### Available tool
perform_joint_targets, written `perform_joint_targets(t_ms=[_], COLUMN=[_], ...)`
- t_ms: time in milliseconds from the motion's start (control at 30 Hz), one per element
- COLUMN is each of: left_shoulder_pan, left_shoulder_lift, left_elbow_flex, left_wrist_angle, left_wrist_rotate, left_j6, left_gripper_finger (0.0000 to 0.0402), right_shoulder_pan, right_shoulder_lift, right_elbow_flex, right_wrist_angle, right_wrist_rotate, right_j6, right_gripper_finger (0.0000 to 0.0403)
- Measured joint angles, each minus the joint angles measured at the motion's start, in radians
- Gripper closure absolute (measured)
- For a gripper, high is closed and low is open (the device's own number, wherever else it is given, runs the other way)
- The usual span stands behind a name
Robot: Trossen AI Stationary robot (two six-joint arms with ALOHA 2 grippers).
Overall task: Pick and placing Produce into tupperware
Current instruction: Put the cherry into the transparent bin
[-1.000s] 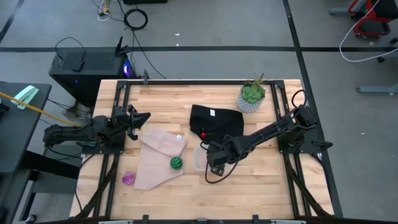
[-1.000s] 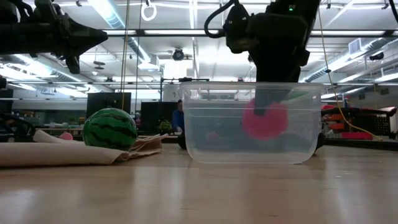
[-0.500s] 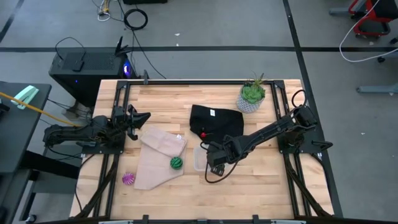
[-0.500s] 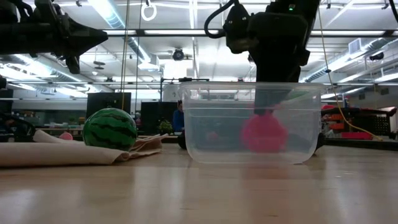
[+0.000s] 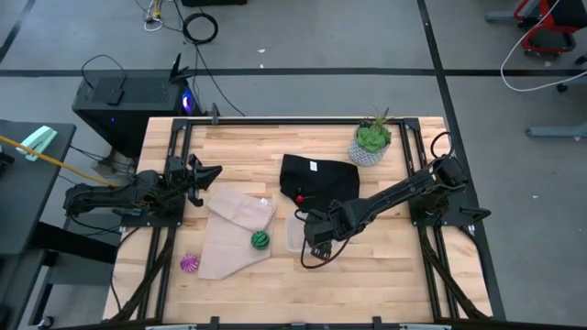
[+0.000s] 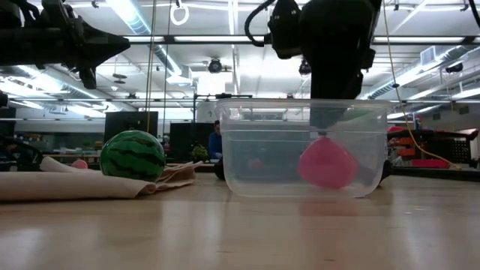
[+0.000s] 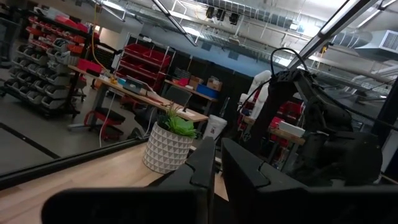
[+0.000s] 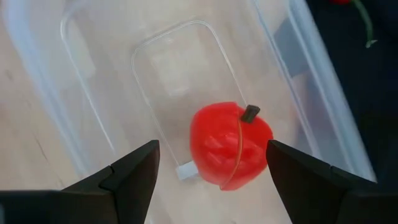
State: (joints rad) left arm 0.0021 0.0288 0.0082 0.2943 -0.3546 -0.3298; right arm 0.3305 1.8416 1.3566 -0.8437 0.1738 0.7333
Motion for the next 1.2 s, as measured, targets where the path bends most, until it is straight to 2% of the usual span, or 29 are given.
perform_joint_targets(t_ms=[367,567,867,1033,1200], left_shoulder_pan=[0.0,0.0,0.0,0.0,0.0], left_shoulder_lift=[0.0,0.0,0.0,0.0,0.002], left_elbow_flex=[0.0,0.0,0.0,0.0,0.0], left_wrist_angle=[-0.001,-0.001,-0.001,-0.001,-0.024], left_wrist_rotate=[0.0,0.0,0.0,0.0,0.0], left_j6=[0.001,0.001,0.003,0.004,0.004], left_gripper_finger=[0.0371,0.0372,0.0363,0.0369,0.0374], right_shoulder_pan=[-0.01,-0.107,-0.36,-0.448,-0.519], right_shoulder_lift=[-0.001,-0.002,-0.001,0.001,0.036], right_elbow_flex=[0.19,0.263,0.263,0.263,0.258], right_wrist_angle=[-0.091,-0.09,-0.103,-0.132,-0.189], right_wrist_rotate=[0.074,0.093,-0.127,-0.184,-0.212], right_j6=[-0.078,-0.223,-0.561,-0.77,-0.836], right_gripper_finger=[0.0106,0.0107,0.0117,0.0122,0.0122])
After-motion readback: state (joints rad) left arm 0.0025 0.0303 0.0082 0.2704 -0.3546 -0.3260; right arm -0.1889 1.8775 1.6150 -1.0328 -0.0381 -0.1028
